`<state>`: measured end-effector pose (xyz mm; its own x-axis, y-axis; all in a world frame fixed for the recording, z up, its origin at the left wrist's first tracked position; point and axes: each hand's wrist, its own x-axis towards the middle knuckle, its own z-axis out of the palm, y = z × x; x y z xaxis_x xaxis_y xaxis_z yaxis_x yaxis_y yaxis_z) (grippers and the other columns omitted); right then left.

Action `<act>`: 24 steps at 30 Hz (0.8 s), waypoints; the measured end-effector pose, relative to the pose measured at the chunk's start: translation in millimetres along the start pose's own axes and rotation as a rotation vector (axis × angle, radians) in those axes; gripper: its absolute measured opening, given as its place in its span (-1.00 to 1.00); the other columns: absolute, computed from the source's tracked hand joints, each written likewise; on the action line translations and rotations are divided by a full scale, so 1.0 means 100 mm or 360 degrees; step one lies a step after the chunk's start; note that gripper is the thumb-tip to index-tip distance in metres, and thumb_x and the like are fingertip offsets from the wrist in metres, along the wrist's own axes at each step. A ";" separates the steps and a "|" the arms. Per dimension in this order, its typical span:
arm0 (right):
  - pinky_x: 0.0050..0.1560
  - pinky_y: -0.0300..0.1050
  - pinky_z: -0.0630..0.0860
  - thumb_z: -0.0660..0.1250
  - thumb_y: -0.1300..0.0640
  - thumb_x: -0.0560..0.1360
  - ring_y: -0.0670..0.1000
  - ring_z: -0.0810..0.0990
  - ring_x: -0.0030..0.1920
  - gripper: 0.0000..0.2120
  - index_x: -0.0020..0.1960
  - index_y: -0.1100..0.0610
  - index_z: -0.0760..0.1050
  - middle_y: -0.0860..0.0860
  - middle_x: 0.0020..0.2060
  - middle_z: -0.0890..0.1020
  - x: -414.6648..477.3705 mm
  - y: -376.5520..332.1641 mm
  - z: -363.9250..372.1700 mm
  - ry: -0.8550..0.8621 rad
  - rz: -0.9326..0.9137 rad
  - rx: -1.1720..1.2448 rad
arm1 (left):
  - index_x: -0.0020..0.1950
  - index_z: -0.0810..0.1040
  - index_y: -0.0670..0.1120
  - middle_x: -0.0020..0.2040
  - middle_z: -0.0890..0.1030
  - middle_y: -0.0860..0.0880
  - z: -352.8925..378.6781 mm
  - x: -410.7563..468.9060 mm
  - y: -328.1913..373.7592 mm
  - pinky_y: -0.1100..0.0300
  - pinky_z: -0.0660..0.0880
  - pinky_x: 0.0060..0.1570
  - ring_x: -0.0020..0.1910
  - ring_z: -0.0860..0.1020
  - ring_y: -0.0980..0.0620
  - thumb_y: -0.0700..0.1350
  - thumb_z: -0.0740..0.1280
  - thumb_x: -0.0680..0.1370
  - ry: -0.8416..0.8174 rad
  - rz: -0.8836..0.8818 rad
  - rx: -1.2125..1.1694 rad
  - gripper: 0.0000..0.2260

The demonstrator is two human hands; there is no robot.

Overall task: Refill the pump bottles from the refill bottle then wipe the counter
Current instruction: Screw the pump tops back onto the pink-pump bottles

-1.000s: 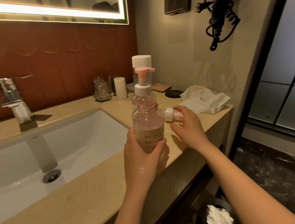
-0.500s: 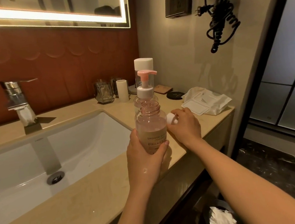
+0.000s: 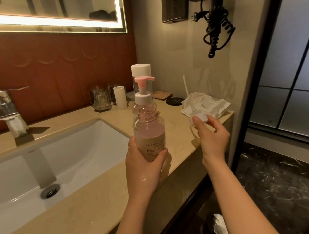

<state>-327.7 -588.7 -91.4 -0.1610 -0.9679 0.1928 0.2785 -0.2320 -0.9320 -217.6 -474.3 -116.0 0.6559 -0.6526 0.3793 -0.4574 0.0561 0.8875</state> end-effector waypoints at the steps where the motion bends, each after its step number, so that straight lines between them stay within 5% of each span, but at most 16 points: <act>1: -0.17 -0.29 0.51 0.46 0.04 0.41 0.01 0.57 0.11 -0.63 0.19 0.08 0.56 0.01 0.09 0.60 -0.03 -0.05 -0.03 -0.0041 0.0043 0.0068 | 0.38 0.26 0.09 0.14 0.42 0.18 0.00 0.00 0.00 0.38 0.34 -0.07 0.10 0.41 0.17 0.04 0.49 0.39 0.0001 0.0005 0.0004 -0.36; 3: -0.25 -0.24 0.55 0.39 0.03 0.48 0.05 0.62 0.06 -0.64 0.24 0.09 0.51 0.04 0.09 0.61 -0.12 -0.14 -0.09 -0.0182 0.0161 0.0256 | 0.40 0.25 0.08 0.15 0.41 0.18 0.01 0.00 0.00 0.32 0.35 -0.04 0.11 0.40 0.17 0.04 0.49 0.39 0.0005 0.0014 0.0011 -0.34; 10: 0.14 0.11 0.55 0.30 0.08 0.48 0.12 0.64 0.09 -0.67 0.23 0.10 0.45 0.18 0.07 0.64 -0.41 -0.29 -0.21 -0.0720 0.0690 0.0725 | 0.39 0.26 0.07 0.16 0.43 0.16 0.00 0.00 0.02 0.35 0.35 -0.06 0.11 0.40 0.17 0.02 0.50 0.38 0.0014 0.0029 0.0028 -0.34; 14: 0.05 -0.01 0.55 0.44 0.13 0.35 0.08 0.62 0.06 -0.50 0.27 0.15 0.46 0.15 0.09 0.63 -0.51 -0.30 -0.30 -0.0840 0.0602 0.0539 | 0.39 0.26 0.06 0.20 0.44 0.13 0.00 -0.01 0.03 0.38 0.35 -0.05 0.16 0.42 0.12 0.01 0.49 0.39 0.0013 0.0049 0.0039 -0.35; 20: -0.11 0.01 0.58 0.51 -0.03 0.24 0.01 0.63 -0.06 -0.42 0.21 -0.01 0.45 -0.10 -0.16 0.70 -0.60 -0.40 -0.42 -0.0845 0.0363 0.0159 | 0.42 0.23 0.06 0.26 0.44 0.08 0.01 0.01 0.00 0.26 0.39 0.04 0.18 0.42 0.12 0.01 0.51 0.36 0.0024 0.0043 0.0047 -0.29; 22: -0.14 -0.02 0.60 0.44 -0.04 0.25 0.03 0.67 -0.06 -0.43 0.23 -0.02 0.40 -0.13 -0.15 0.70 -0.64 -0.42 -0.44 -0.0853 0.0327 0.0142 | 0.50 0.09 0.09 0.45 0.28 0.02 0.01 0.01 0.02 0.05 0.37 0.30 0.37 0.30 0.04 0.00 0.52 0.35 0.0040 0.0019 0.0076 -0.15; 24: -0.01 0.08 0.60 0.40 -0.03 0.27 0.09 0.68 -0.04 -0.41 0.27 0.02 0.36 -0.07 -0.09 0.70 -0.69 -0.41 -0.45 -0.0883 0.0374 0.0223 | 0.54 -0.05 0.07 0.55 0.00 0.03 0.01 -0.01 0.06 -0.03 0.10 0.45 0.51 0.03 0.01 0.00 0.50 0.37 0.0129 0.0047 0.0150 -0.07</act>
<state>-370.9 -508.3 -80.8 0.4256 -0.8918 0.1533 0.3745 0.0194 -0.9270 -221.3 -474.1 -111.0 0.6860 -0.5884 0.4280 -0.5291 0.0004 0.8486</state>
